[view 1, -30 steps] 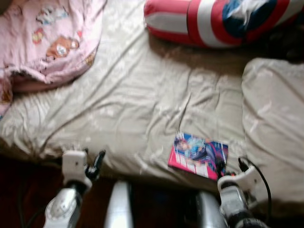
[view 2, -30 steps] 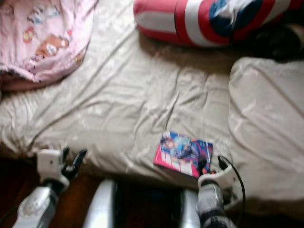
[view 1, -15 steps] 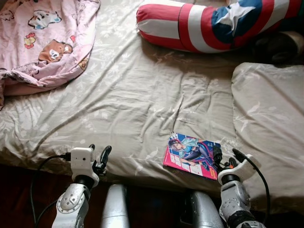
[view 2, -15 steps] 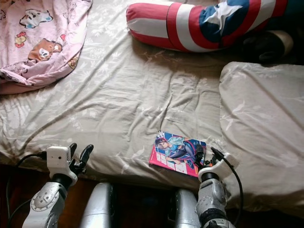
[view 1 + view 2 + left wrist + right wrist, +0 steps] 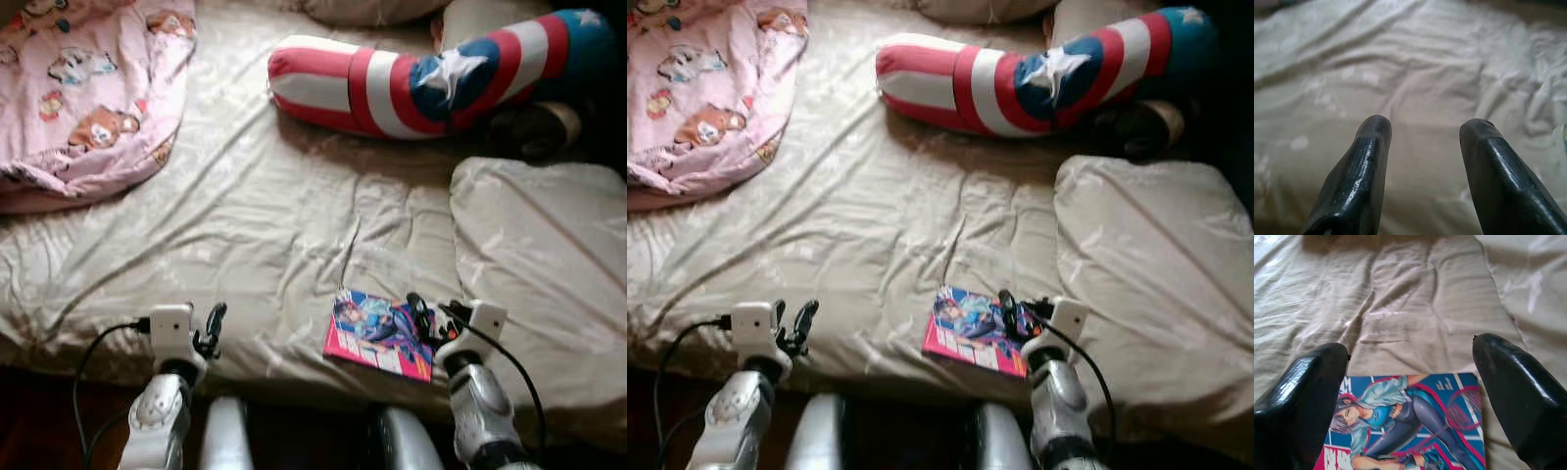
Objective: Clean up the room
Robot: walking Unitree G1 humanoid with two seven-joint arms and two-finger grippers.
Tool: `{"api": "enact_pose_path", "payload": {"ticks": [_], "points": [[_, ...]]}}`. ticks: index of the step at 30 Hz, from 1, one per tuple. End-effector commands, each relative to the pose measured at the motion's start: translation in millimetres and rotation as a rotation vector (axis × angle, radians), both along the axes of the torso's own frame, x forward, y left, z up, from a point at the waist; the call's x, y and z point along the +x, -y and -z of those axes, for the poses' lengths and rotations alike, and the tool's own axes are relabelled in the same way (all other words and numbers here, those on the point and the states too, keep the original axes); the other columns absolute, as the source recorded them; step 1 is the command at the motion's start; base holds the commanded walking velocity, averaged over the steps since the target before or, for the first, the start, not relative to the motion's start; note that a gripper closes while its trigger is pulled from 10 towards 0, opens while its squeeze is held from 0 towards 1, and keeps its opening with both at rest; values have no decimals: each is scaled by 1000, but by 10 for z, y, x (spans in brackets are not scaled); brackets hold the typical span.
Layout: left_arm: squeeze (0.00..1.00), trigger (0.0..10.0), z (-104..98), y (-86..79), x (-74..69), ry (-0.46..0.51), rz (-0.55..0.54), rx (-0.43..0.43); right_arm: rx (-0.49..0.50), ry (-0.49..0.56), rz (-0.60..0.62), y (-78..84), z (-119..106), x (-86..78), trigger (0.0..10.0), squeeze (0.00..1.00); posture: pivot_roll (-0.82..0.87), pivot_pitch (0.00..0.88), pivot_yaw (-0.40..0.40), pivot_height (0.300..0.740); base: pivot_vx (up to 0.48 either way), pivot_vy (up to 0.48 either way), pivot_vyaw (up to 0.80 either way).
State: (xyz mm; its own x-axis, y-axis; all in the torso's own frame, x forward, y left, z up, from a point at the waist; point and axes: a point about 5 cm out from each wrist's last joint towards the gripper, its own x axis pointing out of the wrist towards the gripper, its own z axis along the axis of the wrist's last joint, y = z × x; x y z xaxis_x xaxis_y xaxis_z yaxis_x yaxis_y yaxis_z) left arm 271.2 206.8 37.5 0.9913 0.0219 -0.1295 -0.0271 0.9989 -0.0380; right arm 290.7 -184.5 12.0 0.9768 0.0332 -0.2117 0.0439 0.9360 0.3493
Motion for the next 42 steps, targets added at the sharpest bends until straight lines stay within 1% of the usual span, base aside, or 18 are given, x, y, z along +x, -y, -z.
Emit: {"api": "enact_pose_path", "payload": {"ticks": [1,2,4,5,8,10,11,15,18,19,24,25,28,31,35,36,38,42], "points": [[0,10000,187,-77,-96,-85,-28,-5,-24,-138,14,56,219,-176,10000,0,93,150,-70,678,0,0,0],[0,10000,239,-88,-120,-114,-27,-7,-9,-172,28,63,263,-208,10000,0,91,142,-70,683,0,0,0],[0,10000,318,-111,-167,-146,-29,-8,83,-215,94,105,333,-268,10000,0,92,128,-70,698,0,0,0],[0,10000,347,-120,-188,-160,-32,-12,93,-229,104,121,353,-288,10000,0,94,121,-69,703,0,0,0],[0,10000,426,-165,-237,-194,-55,-25,44,-262,60,117,394,-328,10000,0,95,110,-72,718,0,0,0],[0,10000,509,-156,-250,-241,-53,-20,10,-315,28,104,455,-384,10000,0,102,89,-82,738,0,0,0],[0,10000,509,-156,-250,-241,-53,-20,10,-315,28,104,455,-384,10000,0,102,89,-82,738,0,0,0],[0,10000,636,-89,-298,-322,-40,-21,-22,-371,3,98,511,-434,10000,0,99,58,-84,740,0,0,0],[0,10000,678,-74,-320,-350,-40,-25,-22,-387,-8,84,530,-450,10000,0,98,53,-85,740,0,0,0],[0,10000,720,-62,-344,-384,-34,-21,-23,-408,-5,76,558,-480,10000,0,97,42,-86,740,0,0,0],[0,10000,799,-65,-400,-456,-32,-8,-31,-501,23,87,669,-616,10000,0,97,17,-81,740,0,0,0],[0,10000,833,-73,-435,-483,-42,-10,-28,-530,39,94,702,-658,10000,0,93,12,-78,740,0,0,0],[0,10000,899,-82,-512,-535,-58,-4,-4,-551,87,121,735,-713,10000,0,96,5,-72,740,0,0,0],[0,10000,925,-72,-539,-554,-65,-10,7,-571,118,149,766,-768,10000,0,101,0,-65,740,0,0,0],[0,10000,943,-45,-560,-561,-46,-8,8,-642,142,142,884,-972,10000,0,94,2,-45,740,0,0,0],[0,10000,943,-45,-560,-561,-46,-8,8,-642,142,142,884,-972,10000,0,94,2,-45,740,0,0,0],[0,10000,958,-64,-585,-575,-47,1,14,-678,148,97,944,-1076,10000,0,84,3,-36,740,0,0,0],[0,10000,969,-82,-606,-586,-52,5,13,-686,109,16,970,-1112,10000,0,82,8,-31,740,0,0,0]]}}
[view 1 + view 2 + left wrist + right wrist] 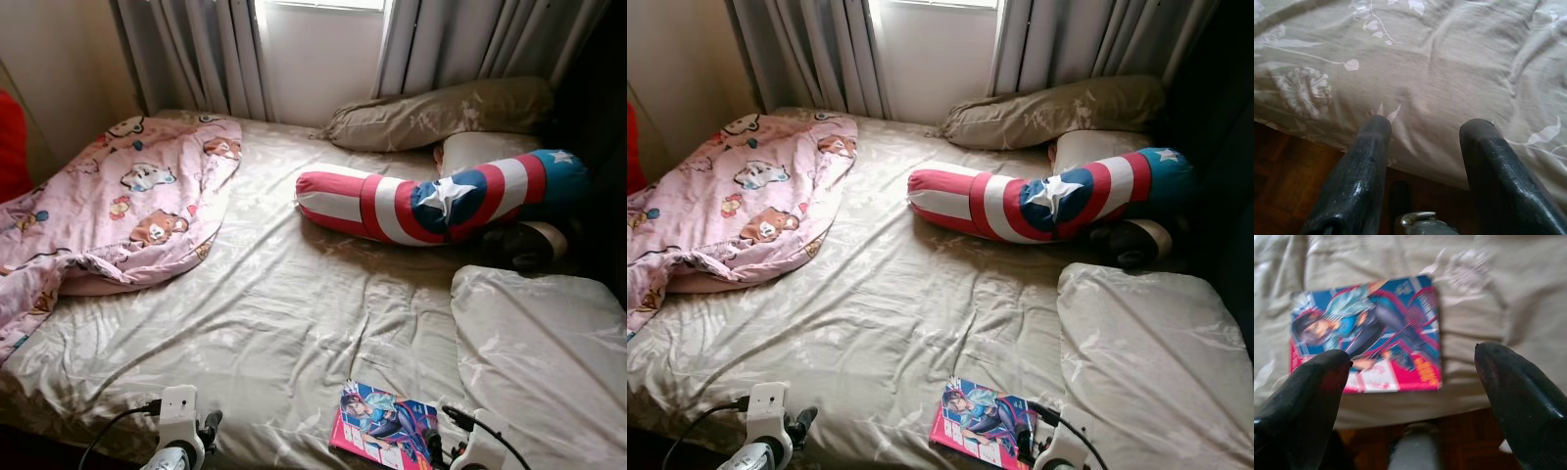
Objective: Clean up the room
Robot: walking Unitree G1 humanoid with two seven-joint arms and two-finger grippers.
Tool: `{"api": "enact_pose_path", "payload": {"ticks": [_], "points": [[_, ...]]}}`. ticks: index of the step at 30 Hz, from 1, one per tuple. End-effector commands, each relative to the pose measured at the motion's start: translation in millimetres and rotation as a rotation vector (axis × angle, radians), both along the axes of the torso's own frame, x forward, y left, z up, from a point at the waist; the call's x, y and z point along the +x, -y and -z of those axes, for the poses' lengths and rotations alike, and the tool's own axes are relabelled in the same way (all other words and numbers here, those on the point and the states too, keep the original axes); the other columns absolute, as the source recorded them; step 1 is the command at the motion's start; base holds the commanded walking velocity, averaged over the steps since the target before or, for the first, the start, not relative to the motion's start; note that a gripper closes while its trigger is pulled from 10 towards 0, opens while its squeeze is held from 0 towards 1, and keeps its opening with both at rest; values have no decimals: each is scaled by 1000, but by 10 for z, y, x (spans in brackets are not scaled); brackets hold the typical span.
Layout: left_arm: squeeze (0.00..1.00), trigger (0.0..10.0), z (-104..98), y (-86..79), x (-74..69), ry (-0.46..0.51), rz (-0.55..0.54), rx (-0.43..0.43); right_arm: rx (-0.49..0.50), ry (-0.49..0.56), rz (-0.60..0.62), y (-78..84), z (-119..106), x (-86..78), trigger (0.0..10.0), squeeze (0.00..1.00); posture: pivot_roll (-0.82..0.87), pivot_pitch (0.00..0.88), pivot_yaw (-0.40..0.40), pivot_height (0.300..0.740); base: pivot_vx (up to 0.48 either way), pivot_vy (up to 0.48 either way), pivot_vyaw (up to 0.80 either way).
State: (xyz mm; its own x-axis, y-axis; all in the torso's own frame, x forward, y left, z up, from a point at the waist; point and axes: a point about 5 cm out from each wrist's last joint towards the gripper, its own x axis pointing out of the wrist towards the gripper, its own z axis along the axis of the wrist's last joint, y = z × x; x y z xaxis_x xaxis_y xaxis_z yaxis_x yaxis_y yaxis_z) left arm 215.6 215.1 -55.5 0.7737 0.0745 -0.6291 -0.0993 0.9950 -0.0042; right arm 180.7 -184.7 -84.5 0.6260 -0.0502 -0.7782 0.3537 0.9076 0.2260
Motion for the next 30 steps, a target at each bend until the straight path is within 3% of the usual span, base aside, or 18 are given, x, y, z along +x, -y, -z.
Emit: {"api": "enact_pose_path", "payload": {"ticks": [1,9,15,23,30], "points": [[0,10000,42,0,-53,-38,10,6,3,-10,-12,-10,8,-10,10000,0,82,8,-31,740,0,0,0],[0,10000,40,-17,-42,-52,1,12,-23,6,-110,-69,-35,91,10000,0,89,72,-38,740,0,68,0],[0,10000,64,15,-71,-64,19,9,-40,-10,-152,-86,-23,74,10000,0,93,86,-35,740,0,318,739],[0,10000,91,15,-113,-82,11,12,-44,-47,-87,166,29,-112,10000,0,89,96,-34,740,0,465,0],[0,10000,98,7,-126,-89,10,15,-45,-52,-75,245,30,-146,10000,0,90,111,-33,740,0,456,0]]}}
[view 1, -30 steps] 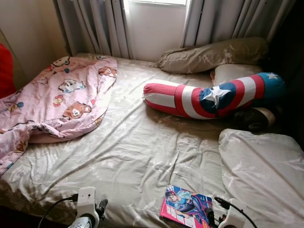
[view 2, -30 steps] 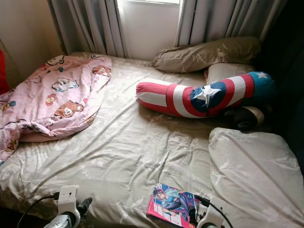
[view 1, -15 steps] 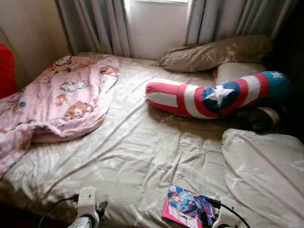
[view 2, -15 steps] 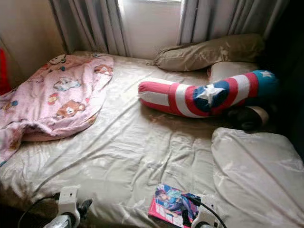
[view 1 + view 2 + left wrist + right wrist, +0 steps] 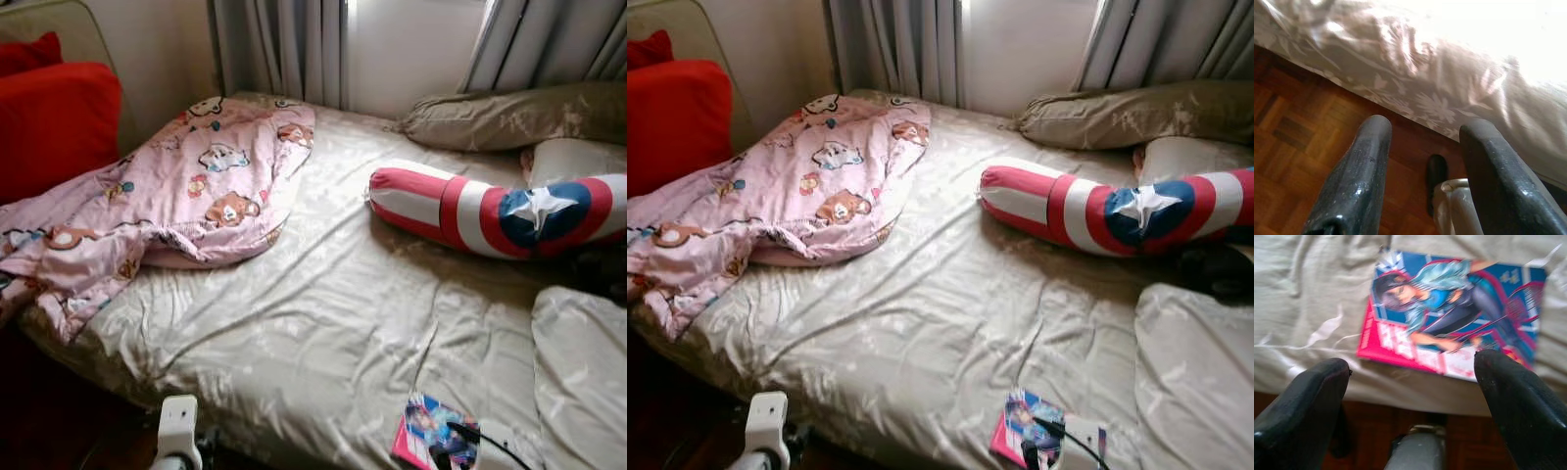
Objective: Clean up the room
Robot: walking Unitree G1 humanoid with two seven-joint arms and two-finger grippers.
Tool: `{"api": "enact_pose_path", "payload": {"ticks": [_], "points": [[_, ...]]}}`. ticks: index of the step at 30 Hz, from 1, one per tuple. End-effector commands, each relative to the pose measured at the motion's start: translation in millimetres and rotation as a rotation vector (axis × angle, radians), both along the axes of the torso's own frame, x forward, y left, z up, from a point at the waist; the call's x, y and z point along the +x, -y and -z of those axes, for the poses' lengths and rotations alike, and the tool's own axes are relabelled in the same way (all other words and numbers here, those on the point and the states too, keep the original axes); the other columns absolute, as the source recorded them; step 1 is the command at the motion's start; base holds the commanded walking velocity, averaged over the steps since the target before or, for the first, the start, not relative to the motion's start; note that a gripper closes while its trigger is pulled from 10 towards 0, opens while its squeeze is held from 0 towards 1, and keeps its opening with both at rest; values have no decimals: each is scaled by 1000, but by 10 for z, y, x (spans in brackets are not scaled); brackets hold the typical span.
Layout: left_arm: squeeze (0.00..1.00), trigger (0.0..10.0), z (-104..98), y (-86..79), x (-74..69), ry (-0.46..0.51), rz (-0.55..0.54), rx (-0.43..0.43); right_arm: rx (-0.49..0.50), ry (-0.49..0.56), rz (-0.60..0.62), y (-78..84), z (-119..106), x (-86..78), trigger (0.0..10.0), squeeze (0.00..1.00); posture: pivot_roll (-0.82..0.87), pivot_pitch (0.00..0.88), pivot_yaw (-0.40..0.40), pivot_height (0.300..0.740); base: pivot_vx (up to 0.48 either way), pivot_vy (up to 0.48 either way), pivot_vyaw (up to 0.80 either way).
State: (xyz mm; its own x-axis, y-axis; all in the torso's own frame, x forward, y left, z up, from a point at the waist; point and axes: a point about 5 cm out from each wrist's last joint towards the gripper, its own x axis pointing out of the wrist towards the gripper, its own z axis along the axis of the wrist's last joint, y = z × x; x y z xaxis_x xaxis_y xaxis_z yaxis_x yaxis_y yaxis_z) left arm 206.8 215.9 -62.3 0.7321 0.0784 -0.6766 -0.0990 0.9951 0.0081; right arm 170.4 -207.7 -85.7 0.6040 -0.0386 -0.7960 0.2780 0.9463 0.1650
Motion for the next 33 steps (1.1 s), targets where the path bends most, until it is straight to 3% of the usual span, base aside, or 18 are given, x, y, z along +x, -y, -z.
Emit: {"api": "enact_pose_path", "payload": {"ticks": [1,10,19,33], "points": [[0,10000,30,14,-38,-25,10,9,9,-19,14,16,19,-43,10000,0,90,111,-33,740,0,476,0],[0,10000,42,-8,-62,-37,3,12,15,-21,15,-30,10,4,10000,0,88,123,-34,740,0,445,0],[0,10000,37,-22,-59,-36,0,14,37,-25,2,-226,28,33,10000,0,89,137,-32,740,0,480,0],[0,10000,35,-28,-55,-39,-4,15,38,-26,19,-191,29,20,10000,0,93,147,-30,740,0,480,0]]}}
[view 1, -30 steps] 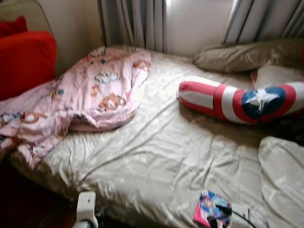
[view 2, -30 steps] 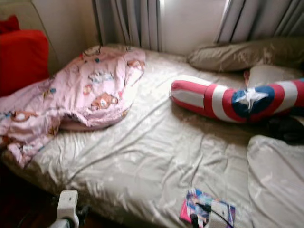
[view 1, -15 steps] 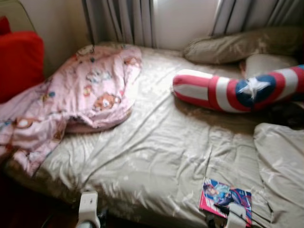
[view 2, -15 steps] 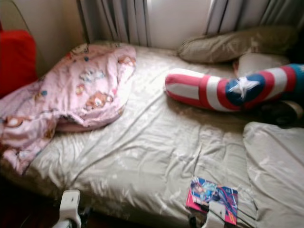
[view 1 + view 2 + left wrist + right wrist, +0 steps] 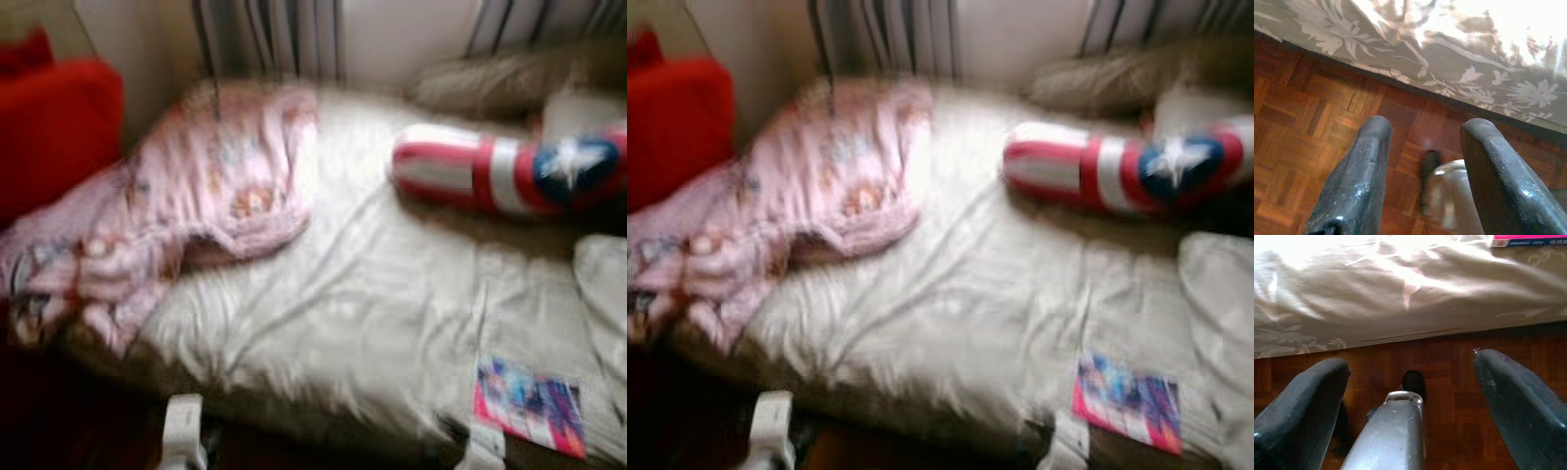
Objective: Clean up the room
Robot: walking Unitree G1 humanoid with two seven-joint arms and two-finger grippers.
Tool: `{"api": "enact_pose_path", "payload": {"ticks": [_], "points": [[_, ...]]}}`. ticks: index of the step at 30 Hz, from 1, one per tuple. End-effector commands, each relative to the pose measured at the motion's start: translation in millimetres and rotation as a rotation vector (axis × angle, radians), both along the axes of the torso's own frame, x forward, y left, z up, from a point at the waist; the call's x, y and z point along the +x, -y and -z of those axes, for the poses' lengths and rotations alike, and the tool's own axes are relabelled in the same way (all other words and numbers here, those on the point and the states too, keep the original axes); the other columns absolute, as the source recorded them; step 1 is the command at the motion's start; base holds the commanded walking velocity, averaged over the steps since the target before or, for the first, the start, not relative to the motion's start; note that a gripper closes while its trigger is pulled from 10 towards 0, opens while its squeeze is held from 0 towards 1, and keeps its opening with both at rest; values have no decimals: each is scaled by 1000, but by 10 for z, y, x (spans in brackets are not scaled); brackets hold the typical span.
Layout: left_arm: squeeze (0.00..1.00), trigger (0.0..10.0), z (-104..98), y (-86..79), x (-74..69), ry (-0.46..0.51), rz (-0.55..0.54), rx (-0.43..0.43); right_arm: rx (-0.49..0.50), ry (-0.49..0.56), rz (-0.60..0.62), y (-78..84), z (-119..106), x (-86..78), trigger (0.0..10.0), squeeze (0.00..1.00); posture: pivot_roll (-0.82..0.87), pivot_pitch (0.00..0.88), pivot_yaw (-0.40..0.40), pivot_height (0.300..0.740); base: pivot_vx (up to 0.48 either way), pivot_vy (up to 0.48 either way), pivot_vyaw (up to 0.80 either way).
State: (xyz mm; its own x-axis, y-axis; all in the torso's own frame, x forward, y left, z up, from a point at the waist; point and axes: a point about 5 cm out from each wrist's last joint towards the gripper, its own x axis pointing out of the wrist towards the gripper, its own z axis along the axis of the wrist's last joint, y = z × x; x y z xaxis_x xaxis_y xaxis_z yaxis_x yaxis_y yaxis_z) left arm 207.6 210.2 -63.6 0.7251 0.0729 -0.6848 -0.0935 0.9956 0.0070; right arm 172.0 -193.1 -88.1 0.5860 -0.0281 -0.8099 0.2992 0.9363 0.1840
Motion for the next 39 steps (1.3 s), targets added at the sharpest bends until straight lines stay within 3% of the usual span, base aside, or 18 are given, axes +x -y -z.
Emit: {"api": "enact_pose_path", "payload": {"ticks": [1,39], "points": [[0,10000,22,-85,-62,-27,-10,17,12,-3,0,-44,4,7,10000,0,93,147,-31,740,0,480,0],[0,10000,43,-87,-97,-41,-21,15,0,0,-29,-32,2,6,10000,0,97,130,-29,740,0,480,0]]}}
